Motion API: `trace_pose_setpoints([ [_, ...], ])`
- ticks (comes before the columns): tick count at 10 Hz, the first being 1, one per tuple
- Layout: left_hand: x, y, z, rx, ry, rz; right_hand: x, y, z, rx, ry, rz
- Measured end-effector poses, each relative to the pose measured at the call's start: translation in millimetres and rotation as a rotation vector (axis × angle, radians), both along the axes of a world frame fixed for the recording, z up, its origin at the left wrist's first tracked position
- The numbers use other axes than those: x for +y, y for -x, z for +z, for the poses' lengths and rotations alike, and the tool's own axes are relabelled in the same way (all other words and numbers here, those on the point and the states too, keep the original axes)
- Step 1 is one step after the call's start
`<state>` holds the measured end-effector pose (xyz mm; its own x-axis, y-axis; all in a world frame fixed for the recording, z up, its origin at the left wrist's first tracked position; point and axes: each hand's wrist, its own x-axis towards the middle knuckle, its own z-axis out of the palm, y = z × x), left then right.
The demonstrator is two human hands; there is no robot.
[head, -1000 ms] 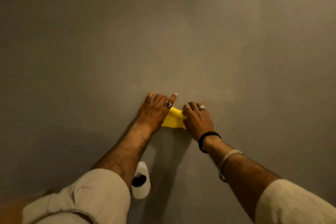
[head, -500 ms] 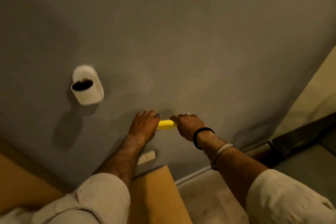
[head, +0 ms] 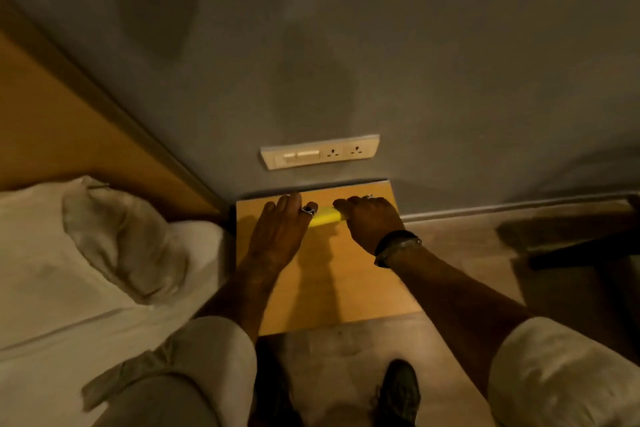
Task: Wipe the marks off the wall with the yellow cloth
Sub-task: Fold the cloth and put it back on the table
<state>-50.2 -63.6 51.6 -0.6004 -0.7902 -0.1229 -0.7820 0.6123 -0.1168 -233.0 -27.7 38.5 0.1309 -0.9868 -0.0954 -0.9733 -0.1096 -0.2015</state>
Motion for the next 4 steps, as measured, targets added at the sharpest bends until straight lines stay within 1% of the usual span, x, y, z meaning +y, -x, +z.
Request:
trace_pose_setpoints([
  [1,4,-19,-65,0.025,-0.064,0.043,10,-16,-76,-0.007,-0.084,-0.003],
  [2,17,-33,-118,-0.15,-0.351,0.096,39,-20,-128,0.056,-0.553,0.045],
  [3,39,-44,-161,-0.245,-0.626,0.177,75,-22,-172,0.069,-0.676,0.04],
  [4,42,-43,-163,-0.165,-0.61,0.201,72,-26,-172,0.049,-0.597,0.018],
])
